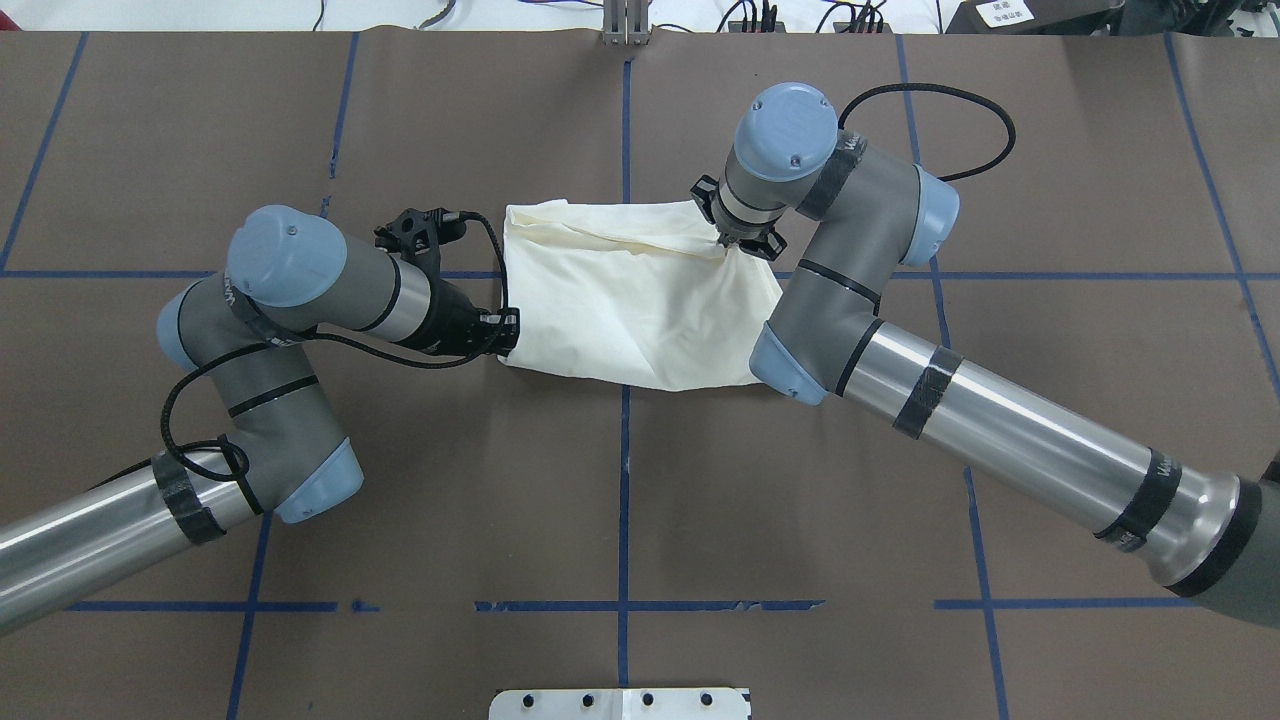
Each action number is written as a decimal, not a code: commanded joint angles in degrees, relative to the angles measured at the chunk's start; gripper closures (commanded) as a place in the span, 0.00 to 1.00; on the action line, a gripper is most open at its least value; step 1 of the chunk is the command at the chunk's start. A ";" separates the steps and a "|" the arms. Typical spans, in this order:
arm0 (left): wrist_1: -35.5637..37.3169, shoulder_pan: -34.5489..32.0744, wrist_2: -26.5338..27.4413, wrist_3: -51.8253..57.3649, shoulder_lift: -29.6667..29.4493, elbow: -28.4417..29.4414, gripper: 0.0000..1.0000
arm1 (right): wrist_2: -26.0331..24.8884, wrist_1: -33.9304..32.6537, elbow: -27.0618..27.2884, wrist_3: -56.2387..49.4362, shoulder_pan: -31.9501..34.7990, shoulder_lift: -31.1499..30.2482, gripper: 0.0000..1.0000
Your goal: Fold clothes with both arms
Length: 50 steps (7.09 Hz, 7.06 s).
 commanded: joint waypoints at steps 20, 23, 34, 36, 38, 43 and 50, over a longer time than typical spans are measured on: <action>2.30 -6.90 -0.13 4.96 3.31 -3.71 1.00 | 14.81 -0.09 2.71 -17.21 10.89 -5.30 0.00; 3.36 -17.85 -3.97 22.75 13.83 -8.64 1.00 | 24.76 -0.70 14.57 -37.44 22.82 -21.97 0.00; 53.18 -51.38 -15.35 76.07 23.78 -16.46 0.00 | 31.03 -24.96 23.38 -95.01 46.60 -38.02 0.00; 51.45 -51.30 -14.45 76.17 28.16 -19.08 0.00 | 30.95 -24.87 23.38 -94.57 46.07 -38.02 0.00; 49.85 -51.21 -15.33 75.47 28.28 -19.28 0.00 | 31.12 -24.96 23.38 -94.57 45.99 -38.02 0.00; 50.38 -51.12 -15.07 75.82 28.37 -21.22 0.00 | 31.12 -24.87 24.34 -94.84 45.99 -37.92 0.00; 50.38 -51.12 -15.33 76.08 28.37 -12.87 0.00 | 31.65 -24.87 26.89 -94.92 45.99 -42.67 0.00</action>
